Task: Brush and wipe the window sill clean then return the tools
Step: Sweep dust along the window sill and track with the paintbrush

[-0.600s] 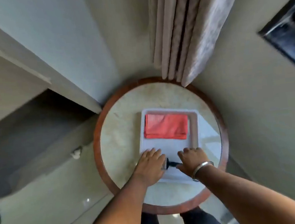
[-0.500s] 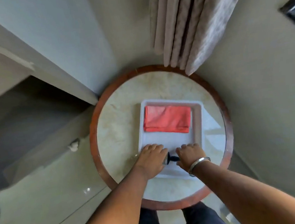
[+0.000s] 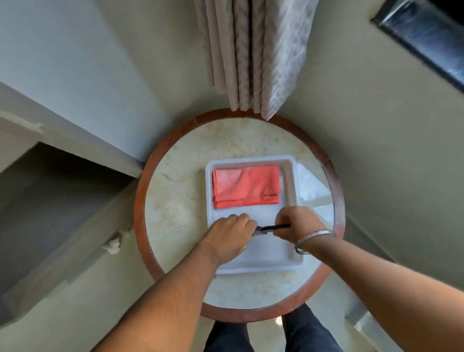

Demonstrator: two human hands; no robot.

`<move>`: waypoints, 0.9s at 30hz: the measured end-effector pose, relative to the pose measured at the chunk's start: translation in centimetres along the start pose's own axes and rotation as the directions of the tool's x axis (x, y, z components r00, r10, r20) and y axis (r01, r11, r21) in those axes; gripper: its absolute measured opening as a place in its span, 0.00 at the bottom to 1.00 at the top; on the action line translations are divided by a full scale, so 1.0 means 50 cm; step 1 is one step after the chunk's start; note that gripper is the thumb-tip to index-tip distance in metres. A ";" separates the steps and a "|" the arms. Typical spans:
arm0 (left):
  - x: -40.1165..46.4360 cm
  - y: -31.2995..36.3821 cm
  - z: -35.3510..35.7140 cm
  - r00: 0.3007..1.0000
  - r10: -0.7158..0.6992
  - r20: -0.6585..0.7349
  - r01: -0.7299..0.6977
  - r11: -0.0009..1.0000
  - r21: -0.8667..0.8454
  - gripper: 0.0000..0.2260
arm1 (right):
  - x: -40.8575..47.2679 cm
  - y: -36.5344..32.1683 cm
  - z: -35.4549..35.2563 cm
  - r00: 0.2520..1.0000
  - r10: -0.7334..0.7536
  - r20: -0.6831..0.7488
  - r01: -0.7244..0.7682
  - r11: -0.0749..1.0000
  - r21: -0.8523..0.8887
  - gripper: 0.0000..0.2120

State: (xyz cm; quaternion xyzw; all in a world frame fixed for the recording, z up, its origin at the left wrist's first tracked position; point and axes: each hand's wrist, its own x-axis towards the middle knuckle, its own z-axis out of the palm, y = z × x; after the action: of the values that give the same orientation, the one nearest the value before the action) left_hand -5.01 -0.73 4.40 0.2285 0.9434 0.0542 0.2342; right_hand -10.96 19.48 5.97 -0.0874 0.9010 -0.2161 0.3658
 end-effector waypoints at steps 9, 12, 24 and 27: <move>0.066 0.139 -0.328 0.910 0.097 -0.403 -0.126 0.991 -0.046 0.31 | -0.222 0.022 -0.276 0.928 0.248 -0.280 0.051 0.658 0.751 0.08; 0.101 0.206 -0.431 0.847 0.188 -0.497 -0.219 0.976 -0.004 0.29 | -0.299 0.053 -0.346 0.883 0.319 -0.344 0.159 0.486 0.859 0.07; 0.307 0.552 -0.617 0.719 0.586 -0.373 -0.616 0.786 0.048 0.29 | -0.496 0.250 -0.470 0.701 0.502 -0.506 0.499 0.162 0.851 0.08; 0.362 0.593 -0.589 0.762 0.454 -0.463 -0.536 0.842 -0.057 0.38 | -0.529 0.335 -0.485 0.565 0.631 -0.532 0.559 0.182 0.809 0.08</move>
State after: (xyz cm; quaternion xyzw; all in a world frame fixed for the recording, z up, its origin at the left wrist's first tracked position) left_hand -20.97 34.05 29.11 0.4296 0.8672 0.2511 0.0168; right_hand -8.89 50.65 30.32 0.3073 0.5858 -0.7380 -0.1337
